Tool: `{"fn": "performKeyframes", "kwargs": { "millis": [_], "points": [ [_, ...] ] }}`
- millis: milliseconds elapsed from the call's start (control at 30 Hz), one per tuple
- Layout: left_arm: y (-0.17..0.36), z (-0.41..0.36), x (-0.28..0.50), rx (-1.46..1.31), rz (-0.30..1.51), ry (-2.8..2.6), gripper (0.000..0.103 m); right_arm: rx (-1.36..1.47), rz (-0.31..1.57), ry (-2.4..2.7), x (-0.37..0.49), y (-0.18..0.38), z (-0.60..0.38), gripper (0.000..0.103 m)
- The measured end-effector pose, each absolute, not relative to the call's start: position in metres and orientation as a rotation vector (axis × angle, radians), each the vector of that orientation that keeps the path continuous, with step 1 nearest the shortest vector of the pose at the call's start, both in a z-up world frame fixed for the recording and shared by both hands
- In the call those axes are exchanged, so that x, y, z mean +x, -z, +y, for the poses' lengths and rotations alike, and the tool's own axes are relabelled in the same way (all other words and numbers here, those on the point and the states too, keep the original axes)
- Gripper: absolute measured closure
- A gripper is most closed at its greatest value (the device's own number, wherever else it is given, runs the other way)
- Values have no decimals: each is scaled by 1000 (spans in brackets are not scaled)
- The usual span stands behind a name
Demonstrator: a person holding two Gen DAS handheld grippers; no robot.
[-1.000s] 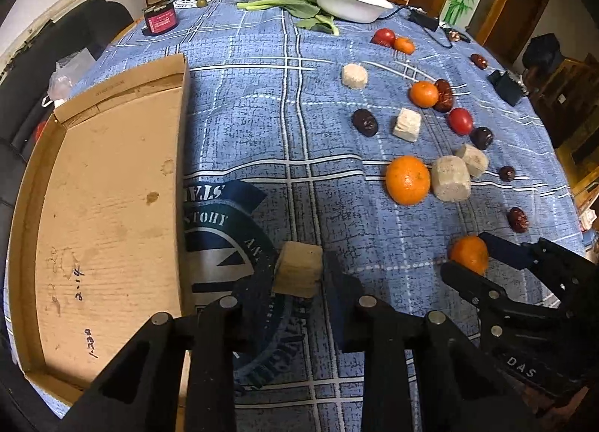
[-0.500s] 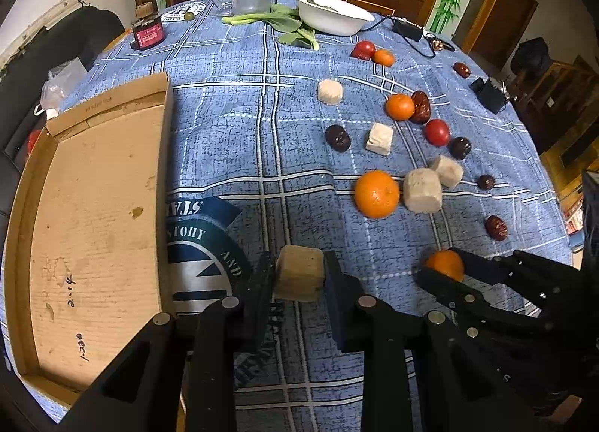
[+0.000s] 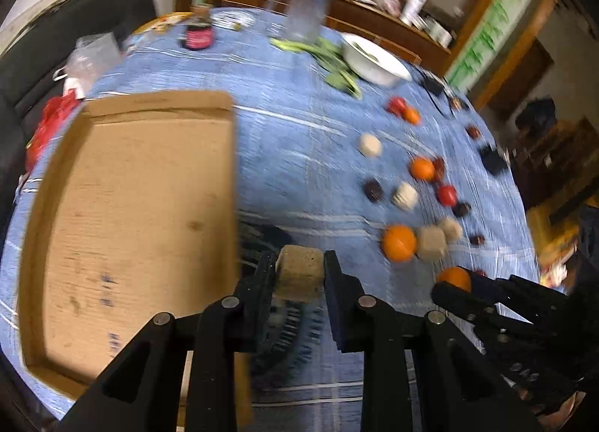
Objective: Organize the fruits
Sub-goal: 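Carry the cube and orange into the cardboard tray and open both grippers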
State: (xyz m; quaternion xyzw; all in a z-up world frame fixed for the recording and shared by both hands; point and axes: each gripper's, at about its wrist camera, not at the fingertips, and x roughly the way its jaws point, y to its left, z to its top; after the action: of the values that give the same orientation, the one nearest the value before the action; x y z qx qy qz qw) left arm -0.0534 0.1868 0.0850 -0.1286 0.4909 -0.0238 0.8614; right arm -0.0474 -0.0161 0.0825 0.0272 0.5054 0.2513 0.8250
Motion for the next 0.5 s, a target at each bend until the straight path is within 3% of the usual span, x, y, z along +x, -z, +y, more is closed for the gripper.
{"fn": "performKeyframes", "kwargs": {
  "millis": [267, 500],
  "points": [
    [-89, 275, -28, -287, 1026, -102, 78, 109, 1089, -688, -4, -101, 73, 67],
    [-61, 336, 15, -314, 1079, -162, 78, -30, 1064, -727, 31, -92, 177, 67]
  ]
}}
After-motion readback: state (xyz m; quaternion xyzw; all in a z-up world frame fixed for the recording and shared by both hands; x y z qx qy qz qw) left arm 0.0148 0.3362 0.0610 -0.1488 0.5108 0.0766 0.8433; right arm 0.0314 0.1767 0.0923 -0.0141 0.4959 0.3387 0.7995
